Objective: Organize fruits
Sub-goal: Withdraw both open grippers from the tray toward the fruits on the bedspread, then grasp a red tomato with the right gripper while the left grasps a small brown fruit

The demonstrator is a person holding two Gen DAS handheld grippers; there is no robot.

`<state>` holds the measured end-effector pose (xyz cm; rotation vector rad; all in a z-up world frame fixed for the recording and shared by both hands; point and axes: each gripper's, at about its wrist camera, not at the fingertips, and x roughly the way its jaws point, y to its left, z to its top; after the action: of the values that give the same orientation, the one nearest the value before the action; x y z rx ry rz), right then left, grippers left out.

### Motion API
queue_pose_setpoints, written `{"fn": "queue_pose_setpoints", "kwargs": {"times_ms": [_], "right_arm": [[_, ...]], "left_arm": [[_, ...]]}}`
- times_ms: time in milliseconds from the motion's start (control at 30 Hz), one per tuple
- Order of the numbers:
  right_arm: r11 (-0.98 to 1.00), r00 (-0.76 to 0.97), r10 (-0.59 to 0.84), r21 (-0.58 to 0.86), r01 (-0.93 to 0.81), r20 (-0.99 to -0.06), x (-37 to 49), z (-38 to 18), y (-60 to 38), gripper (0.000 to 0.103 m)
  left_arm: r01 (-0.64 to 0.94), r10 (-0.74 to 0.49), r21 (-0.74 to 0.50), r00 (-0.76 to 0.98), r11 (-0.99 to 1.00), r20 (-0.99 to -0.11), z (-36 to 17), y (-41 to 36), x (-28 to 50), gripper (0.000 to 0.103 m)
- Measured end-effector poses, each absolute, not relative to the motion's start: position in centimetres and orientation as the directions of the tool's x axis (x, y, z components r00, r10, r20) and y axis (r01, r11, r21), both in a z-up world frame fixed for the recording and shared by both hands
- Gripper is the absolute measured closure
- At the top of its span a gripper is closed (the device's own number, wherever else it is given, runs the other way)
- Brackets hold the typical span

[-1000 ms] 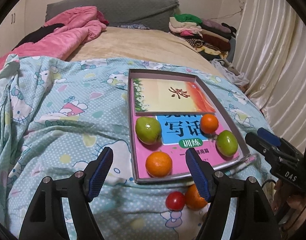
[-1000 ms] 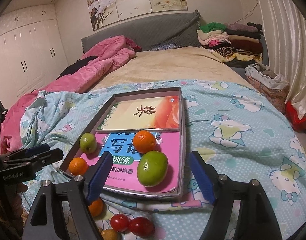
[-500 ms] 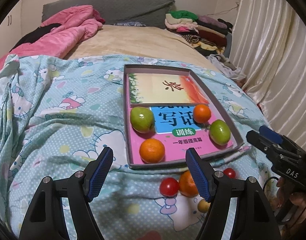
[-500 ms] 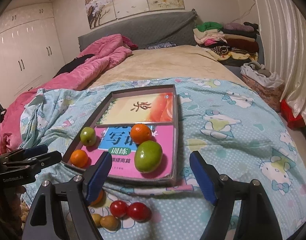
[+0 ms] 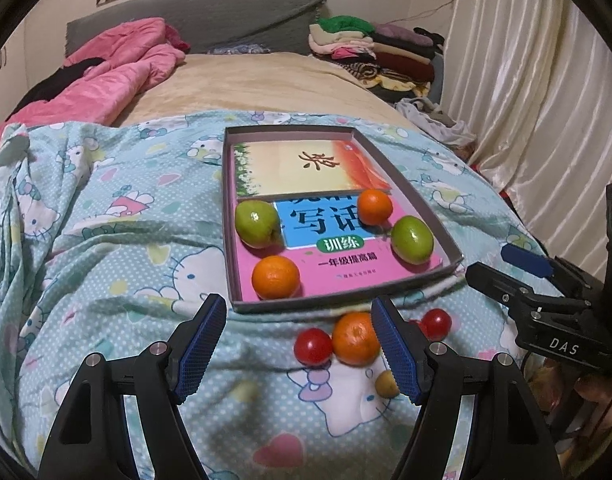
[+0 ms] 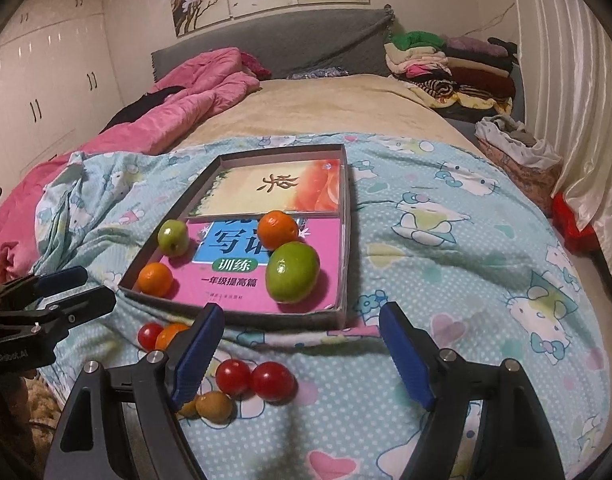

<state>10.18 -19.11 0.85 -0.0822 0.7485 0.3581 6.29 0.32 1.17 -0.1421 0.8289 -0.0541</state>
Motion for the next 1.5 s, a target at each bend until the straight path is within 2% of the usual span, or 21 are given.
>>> {"fn": "queue_pose_setpoints", "kwargs": {"times_ms": [400,1167,1500], "right_arm": [[0.933,0.654,0.277,0.035,-0.357,-0.704,9.4,0.5,-19.0,0.024],[0.929,0.532,0.251,0.048,-0.366,-0.809,9.8,-2.3,-19.2,0.024],[0.919,0.495,0.243,0.033,-0.394,-0.834,9.8,-3.3,-18.6,0.036]], "left_arm": [[0.056,-0.143,-0.141,0.645,0.989,-0.751,0.6,-1.8,4.8,0.027],[0.126,-0.180,-0.132,0.542,0.983,-0.821,-1.8,-4.0,4.4,0.027],[0.179,-0.196,-0.119,0.518,0.977,-0.833,-2.6,-5.5,4.2,0.027]]}}
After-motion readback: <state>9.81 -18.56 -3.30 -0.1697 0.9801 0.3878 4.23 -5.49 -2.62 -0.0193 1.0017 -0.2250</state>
